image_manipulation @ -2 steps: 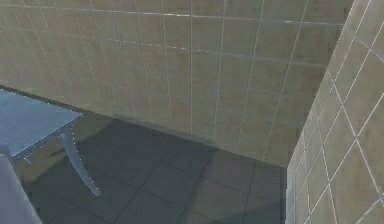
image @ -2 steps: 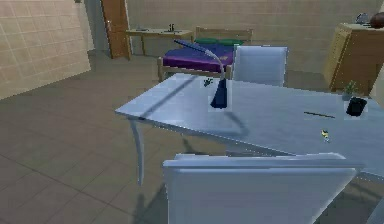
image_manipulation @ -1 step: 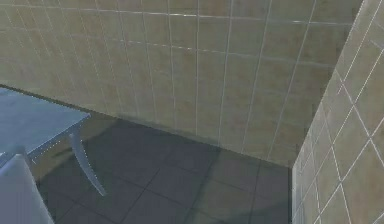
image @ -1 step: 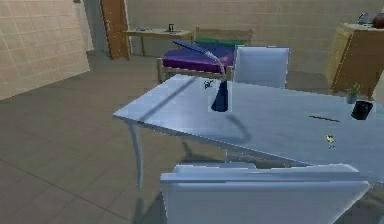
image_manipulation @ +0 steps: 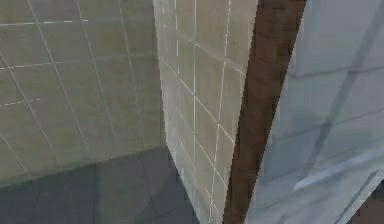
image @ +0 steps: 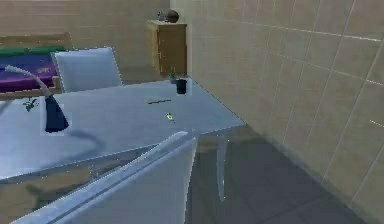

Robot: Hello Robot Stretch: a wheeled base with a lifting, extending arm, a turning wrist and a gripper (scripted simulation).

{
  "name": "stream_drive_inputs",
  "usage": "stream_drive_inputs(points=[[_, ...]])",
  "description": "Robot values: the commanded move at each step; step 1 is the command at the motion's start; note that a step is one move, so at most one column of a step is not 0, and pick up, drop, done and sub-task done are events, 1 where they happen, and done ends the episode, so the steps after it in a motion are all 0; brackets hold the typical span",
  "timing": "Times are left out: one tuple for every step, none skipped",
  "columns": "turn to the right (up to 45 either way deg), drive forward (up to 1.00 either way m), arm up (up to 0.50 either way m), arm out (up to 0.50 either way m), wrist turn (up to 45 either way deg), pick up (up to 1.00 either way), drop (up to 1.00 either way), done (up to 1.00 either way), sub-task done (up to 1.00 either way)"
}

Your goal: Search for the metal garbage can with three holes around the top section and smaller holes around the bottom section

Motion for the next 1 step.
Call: stream_drive_inputs(points=[[45.0,0.00,0.00,0.00,0.0,0.00,0.00,0.00,0.00]])
